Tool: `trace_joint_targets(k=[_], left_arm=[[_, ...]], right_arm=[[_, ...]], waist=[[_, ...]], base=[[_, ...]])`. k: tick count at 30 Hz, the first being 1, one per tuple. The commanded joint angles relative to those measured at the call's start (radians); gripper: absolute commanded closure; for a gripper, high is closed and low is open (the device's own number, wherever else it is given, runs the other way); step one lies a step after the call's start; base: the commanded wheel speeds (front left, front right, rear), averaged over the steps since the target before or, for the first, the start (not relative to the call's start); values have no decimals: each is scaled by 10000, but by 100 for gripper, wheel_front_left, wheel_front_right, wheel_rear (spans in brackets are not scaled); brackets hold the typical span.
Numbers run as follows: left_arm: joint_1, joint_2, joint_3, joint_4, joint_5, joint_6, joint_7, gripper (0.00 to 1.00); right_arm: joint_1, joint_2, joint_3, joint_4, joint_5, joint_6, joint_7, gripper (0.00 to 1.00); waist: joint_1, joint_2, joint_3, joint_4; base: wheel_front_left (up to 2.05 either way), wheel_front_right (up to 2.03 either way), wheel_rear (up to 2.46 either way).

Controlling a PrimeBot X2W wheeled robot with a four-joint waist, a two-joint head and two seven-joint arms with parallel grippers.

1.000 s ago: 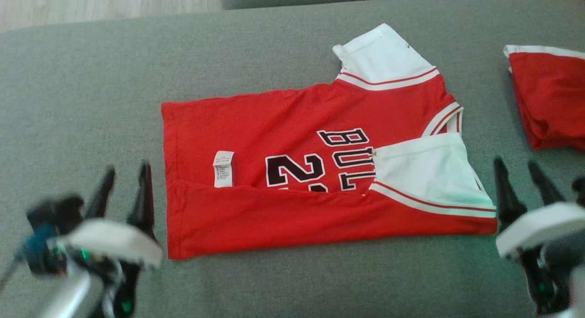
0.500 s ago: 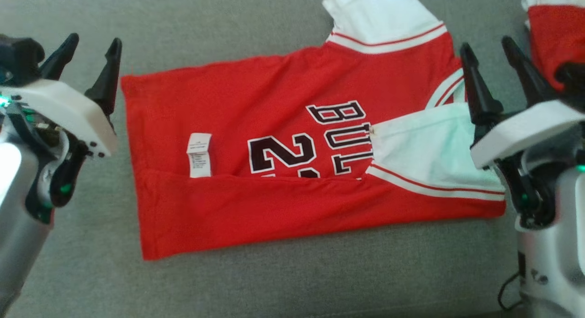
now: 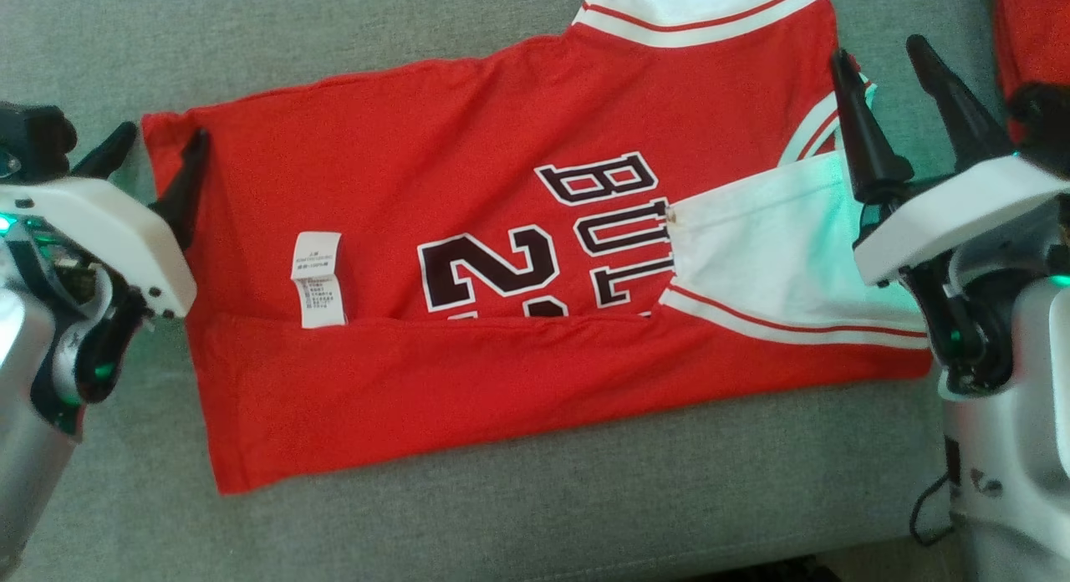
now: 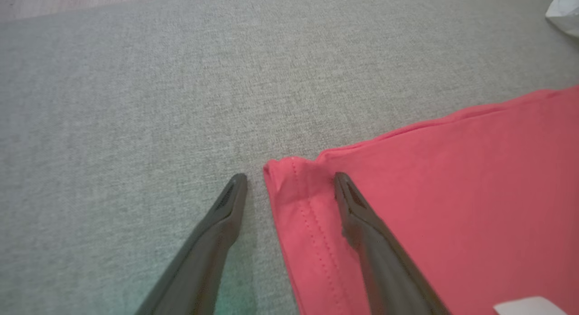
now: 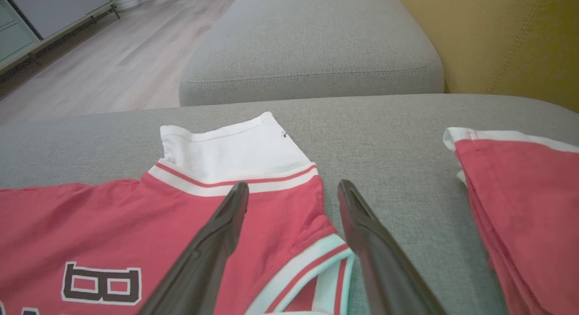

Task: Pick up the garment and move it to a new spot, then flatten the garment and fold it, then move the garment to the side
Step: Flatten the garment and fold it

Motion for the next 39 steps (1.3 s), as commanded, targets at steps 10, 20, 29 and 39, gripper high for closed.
trace_joint_targets(k=[10,20,29,39], left_arm=[[-253,258,344,-288,15,0,-198,100],[-846,-599,371,-458,388,0,-1505,100],[-1447,-1604,-151,-556,644,-201,-1994,100],[-1969,-2298,-527,-5,734,-487,-2295,100]], right_arm=[[-913,-313,389,-204,41,-7,73,0],[-3587,-1160,639,1437,-300,-7,1462,0],[-6367,-1705,962,4344,-889,-7,3196,0],[-7185,-1640,763,6163,-1229,-7,4335,11]], waist=[[-1,0,253,212],[-1,0,557,1060],[-1,0,1043,2316],[-1,0,1154,2746]], base=[[0,0,0],[0,0,0],[0,0,0],[0,0,0]])
